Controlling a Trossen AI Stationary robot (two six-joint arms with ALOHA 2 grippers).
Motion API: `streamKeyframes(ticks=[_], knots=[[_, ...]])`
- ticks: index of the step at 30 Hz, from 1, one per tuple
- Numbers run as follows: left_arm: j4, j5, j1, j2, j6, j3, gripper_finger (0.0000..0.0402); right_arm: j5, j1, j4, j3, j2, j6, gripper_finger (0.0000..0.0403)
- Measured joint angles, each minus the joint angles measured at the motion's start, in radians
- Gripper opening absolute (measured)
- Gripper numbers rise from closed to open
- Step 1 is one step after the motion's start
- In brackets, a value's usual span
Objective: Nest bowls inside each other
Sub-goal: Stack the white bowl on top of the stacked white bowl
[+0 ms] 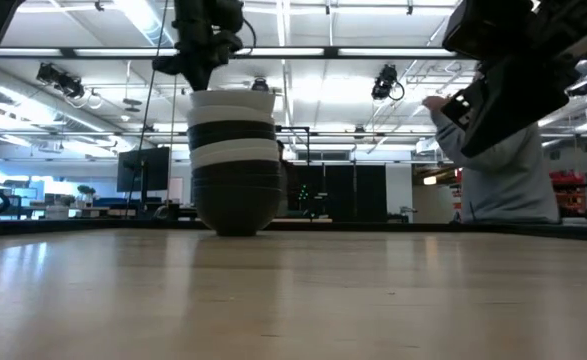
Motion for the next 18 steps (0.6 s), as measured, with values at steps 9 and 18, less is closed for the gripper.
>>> streamKeyframes(ticks=[9,18], knots=[[0.001,0.01,-0.005,-0.004,-0.002,-0.011,0.0002,0.0,0.0,0.009,0.0,0.0,0.009,0.0002],[0.003,0.038,0.002,0.0,0.003,-0.099,0.0002,0.0,0.001,0.012,0.0,0.0,0.008,0.0002]])
